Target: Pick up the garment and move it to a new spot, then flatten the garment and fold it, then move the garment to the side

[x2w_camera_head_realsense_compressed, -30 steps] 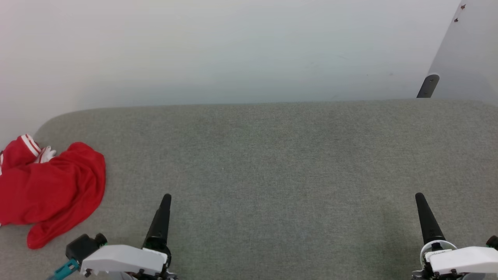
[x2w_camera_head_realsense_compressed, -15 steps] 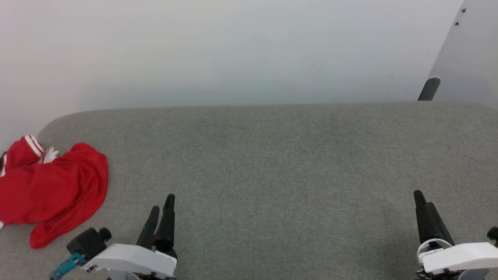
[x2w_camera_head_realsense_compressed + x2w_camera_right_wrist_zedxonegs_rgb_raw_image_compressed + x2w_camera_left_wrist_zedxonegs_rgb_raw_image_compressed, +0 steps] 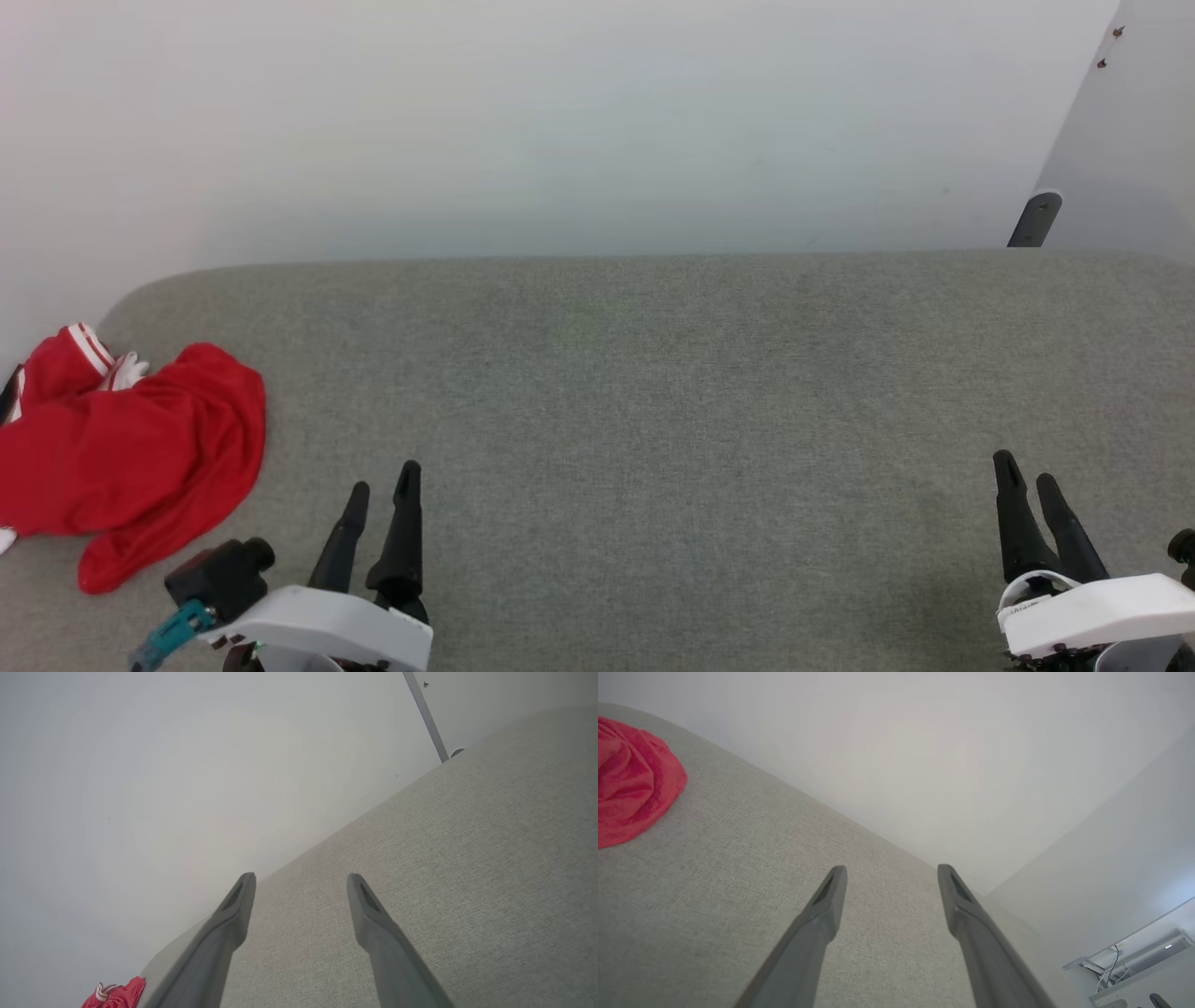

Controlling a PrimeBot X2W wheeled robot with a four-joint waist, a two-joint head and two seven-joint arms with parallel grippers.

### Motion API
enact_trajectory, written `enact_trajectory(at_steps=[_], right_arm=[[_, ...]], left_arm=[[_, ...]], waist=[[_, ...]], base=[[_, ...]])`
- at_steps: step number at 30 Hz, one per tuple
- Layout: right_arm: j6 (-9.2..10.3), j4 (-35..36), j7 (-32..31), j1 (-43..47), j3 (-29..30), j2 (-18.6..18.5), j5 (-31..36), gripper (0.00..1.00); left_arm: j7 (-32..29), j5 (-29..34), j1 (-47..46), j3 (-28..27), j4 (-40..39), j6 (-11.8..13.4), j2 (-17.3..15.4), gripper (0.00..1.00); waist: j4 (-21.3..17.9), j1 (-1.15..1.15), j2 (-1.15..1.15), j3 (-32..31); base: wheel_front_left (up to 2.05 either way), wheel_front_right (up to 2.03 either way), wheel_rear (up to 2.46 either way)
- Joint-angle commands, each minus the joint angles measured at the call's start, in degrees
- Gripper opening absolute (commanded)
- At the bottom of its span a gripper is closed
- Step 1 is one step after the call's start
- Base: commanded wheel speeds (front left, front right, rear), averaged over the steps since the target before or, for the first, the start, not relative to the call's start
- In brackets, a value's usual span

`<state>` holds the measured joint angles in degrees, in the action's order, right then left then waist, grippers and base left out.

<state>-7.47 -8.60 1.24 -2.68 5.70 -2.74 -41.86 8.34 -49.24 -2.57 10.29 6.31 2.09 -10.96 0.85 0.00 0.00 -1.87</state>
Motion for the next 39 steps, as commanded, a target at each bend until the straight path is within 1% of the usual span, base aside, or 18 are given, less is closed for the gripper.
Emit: enact_trajectory(at_steps=[1,25,39], right_arm=[[-0.02,0.9,0.4,0.3,0.4,-0.2,2.0,1.0],[-0.03,2.8,1.9,0.7,0.9,-0.2,14.2,1.0],[-0.04,3.6,3.1,0.9,1.2,-0.2,19.5,1.0]], left_arm=[[0.5,1.9,-0.2,0.2,-0.9,0.1,-0.4,1.0],[3.6,13.8,0.3,2.2,-2.0,0.3,-1.4,1.0],[5.3,19.4,0.4,3.4,-2.4,0.7,-2.2,1.0]], waist=[[0.1,0.0,0.0,0.0],[0.4,0.0,0.0,-0.7],[0.6,0.0,0.0,-1.3]], base=[[0.0,0.0,0.0],[0.0,0.0,0.0],[0.0,0.0,0.0]])
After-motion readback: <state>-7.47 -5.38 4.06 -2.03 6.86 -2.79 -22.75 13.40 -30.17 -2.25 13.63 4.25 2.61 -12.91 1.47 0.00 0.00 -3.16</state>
